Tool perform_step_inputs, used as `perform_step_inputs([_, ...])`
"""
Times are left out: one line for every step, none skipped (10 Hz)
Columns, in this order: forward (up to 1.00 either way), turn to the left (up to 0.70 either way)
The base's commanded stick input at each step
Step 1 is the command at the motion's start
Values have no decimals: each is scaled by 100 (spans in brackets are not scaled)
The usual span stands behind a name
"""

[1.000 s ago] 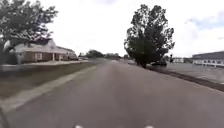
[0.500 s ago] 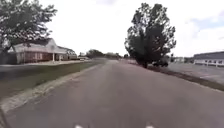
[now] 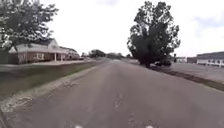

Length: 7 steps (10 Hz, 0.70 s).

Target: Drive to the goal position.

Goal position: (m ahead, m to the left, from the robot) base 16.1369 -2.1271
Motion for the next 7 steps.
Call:
perform_step_inputs([70, 35])
perform_step_inputs([70, 29])
perform_step_inputs([70, 18])
perform_step_inputs([70, 8])
perform_step_inputs([70, 0])
perform_step_inputs([70, 0])
perform_step_inputs([70, 0])
